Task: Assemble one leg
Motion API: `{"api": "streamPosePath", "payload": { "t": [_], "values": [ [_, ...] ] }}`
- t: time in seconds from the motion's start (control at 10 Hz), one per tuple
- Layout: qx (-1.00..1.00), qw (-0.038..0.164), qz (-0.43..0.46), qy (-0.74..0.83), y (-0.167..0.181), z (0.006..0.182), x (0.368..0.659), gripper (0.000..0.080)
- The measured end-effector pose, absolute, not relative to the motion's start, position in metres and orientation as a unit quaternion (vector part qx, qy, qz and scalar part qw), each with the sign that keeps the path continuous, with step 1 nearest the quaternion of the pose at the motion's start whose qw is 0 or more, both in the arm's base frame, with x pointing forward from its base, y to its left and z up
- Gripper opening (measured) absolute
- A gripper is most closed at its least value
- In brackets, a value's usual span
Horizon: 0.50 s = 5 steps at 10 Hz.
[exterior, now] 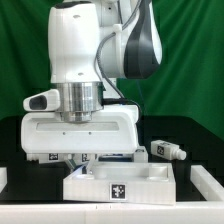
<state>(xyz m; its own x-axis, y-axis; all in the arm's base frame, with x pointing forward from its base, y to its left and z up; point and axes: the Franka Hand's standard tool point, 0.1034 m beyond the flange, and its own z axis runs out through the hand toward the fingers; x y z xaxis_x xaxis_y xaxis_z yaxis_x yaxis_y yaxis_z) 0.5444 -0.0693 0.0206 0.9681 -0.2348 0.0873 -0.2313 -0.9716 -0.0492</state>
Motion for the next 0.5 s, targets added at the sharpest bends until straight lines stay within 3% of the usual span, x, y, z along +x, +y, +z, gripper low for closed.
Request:
{"api": "streamPosePath", "payload": {
  "t": [0.3,0.5],
  "values": [
    [-0.998,0.009,-0.047,0.045,-0.029,0.017,0.549,0.0057],
    [-0.999,0.005,-0.041,0.018,-0.023,0.010,0.546,0.0057]
  ]
}}
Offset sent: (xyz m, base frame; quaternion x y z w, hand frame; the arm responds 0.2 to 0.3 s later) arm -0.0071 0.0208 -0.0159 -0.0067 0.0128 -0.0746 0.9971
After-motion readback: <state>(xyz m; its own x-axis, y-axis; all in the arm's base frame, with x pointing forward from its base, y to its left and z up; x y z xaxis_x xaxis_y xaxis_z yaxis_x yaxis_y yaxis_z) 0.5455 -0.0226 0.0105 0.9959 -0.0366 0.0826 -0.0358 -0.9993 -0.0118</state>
